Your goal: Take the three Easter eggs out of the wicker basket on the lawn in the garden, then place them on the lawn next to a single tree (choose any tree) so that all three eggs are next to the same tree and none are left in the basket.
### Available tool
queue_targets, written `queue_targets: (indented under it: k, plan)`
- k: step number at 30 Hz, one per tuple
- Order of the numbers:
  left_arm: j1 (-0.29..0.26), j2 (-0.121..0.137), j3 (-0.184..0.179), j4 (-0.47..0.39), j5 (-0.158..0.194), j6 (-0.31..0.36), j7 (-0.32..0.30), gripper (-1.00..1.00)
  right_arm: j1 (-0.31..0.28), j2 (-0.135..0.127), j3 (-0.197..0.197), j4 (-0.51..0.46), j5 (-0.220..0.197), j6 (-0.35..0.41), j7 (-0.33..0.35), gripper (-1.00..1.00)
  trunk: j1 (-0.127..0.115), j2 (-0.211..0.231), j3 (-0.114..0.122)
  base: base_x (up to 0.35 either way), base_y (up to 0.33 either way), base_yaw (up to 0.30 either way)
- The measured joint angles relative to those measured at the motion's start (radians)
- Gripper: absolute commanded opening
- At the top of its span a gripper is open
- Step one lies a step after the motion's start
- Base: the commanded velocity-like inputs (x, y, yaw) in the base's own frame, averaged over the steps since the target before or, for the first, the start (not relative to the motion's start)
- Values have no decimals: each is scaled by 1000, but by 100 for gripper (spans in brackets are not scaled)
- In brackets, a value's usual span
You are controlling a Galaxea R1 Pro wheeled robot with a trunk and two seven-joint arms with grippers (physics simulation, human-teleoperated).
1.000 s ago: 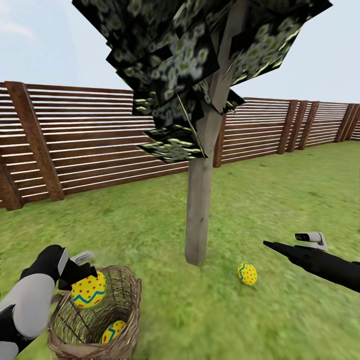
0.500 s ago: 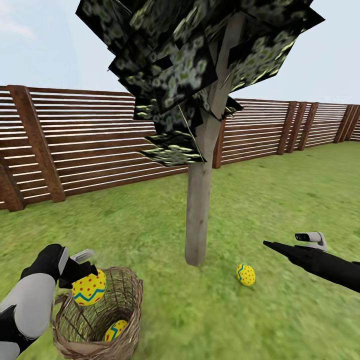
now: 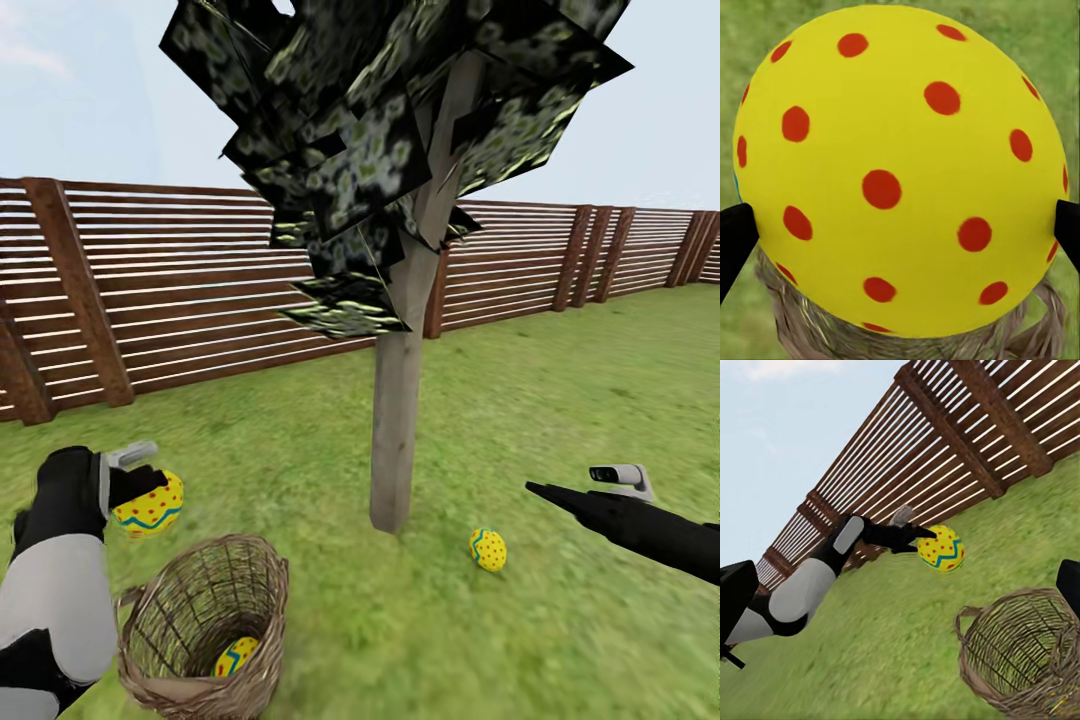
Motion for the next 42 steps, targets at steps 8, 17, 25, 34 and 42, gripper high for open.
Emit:
queue_targets:
  k: [8,17,25,34,42]
  plan:
    - [125,-56,-179,-203,-5,0,0,-100,0,1,-1,0,0,0,1,100,-31,56,25,-57,0,0]
    - [155,-121,-228,-220,1,0,1,-100,0,1,-3,0,-2,0,1,100,-65,119,53,-2,0,0]
    - [185,-145,-354,-315,5,0,3,-100,0,1,-4,0,-3,0,4,100,-96,175,79,0,0,-22]
    - [199,-161,-421,-270,0,0,1,-100,0,1,-3,0,-2,0,1,100,-131,238,115,0,0,-174]
    - [191,-168,-426,-106,23,0,-11,-100,0,1,-3,0,-4,0,1,100,-161,294,149,0,0,-191]
